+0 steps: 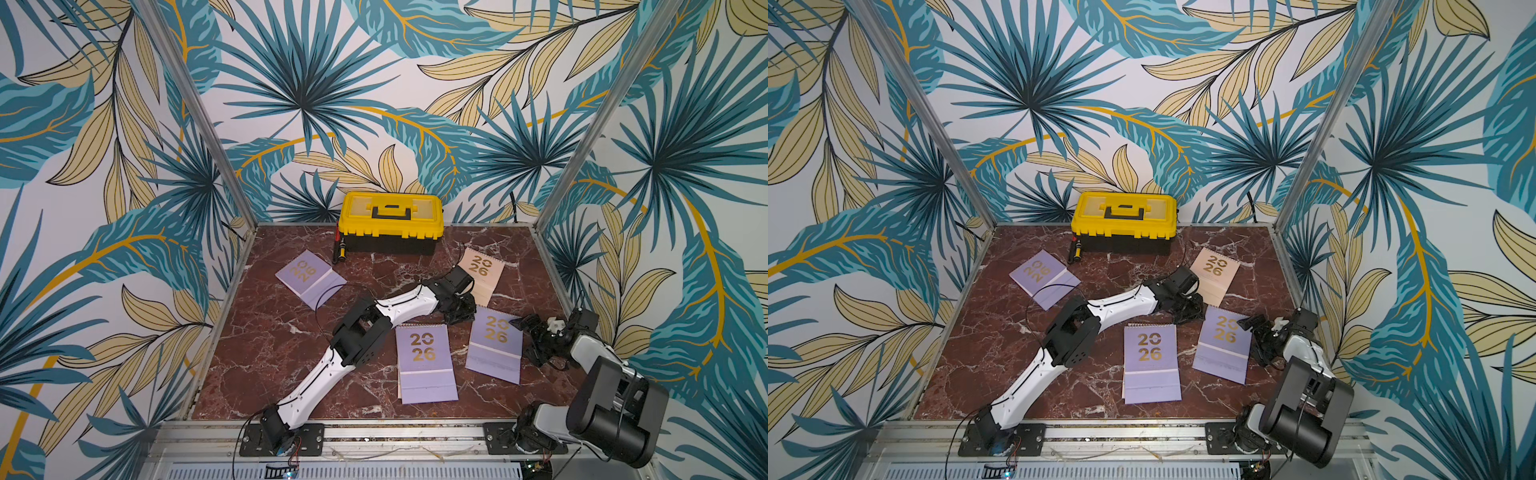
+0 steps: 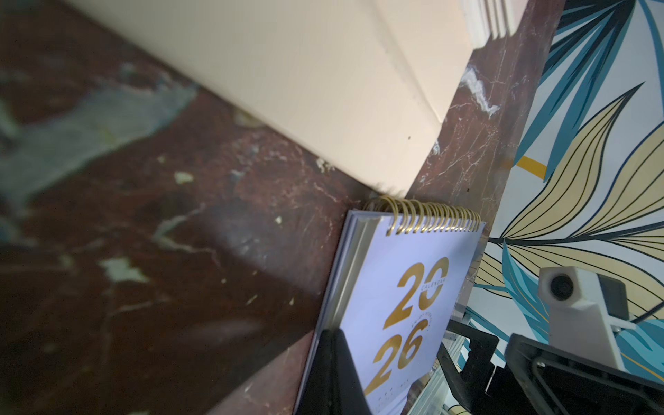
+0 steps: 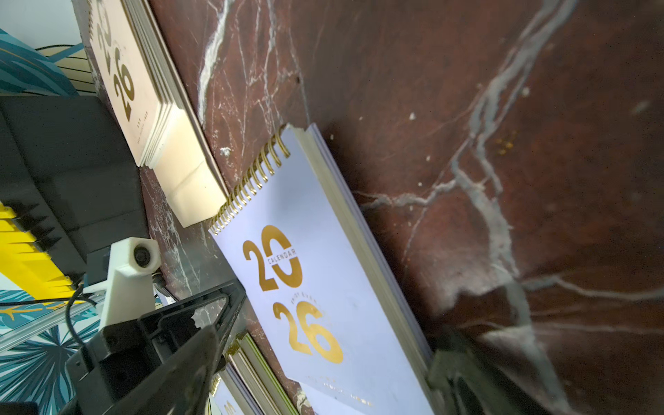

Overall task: Stack the calendars
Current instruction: Pick up the calendar at the center of the board.

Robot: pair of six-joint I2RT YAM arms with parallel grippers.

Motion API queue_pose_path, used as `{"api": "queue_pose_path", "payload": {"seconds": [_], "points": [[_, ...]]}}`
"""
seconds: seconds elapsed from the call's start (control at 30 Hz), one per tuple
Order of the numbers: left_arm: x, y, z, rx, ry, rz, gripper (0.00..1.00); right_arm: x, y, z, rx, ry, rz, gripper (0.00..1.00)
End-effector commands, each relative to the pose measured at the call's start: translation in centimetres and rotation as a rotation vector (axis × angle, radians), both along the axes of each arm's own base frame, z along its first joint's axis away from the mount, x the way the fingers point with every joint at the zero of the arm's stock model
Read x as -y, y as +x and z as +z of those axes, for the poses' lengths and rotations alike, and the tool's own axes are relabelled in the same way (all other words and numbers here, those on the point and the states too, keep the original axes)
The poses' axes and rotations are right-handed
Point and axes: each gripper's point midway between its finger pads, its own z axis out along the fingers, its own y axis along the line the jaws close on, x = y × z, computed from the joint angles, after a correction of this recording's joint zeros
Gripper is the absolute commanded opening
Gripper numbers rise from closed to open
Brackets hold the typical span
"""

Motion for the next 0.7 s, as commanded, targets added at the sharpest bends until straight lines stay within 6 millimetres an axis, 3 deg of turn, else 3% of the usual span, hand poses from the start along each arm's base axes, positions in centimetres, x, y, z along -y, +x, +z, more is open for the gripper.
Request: {"api": "queue_pose_path", "payload": {"seconds": [0.0, 0.2, 0.53, 0.67], "points": [[-0.5, -1.2, -2.8, -0.045, 0.059, -0.028, 0.0, -2.2, -2.5, -2.9, -0.103, 0.092, 0.014, 0.95], [-0.2, -1.3, -2.9, -0.058, 0.049, -0.033, 0.0, -3.2, -0.4, -1.0, 0.045, 0.182, 0.028, 0.94], [-0.3, -1.1, -2.8, -0.067, 0.041, -0.035, 0.0, -3.6, 1.1, 4.4, 0.266, 0.154, 0.063, 0.91], [-0.3, -1.1, -2.8, -0.07, 0.039, -0.033, 0.0, -4.0, 1.3, 5.4, 0.309, 0.18, 0.08, 0.89]]}}
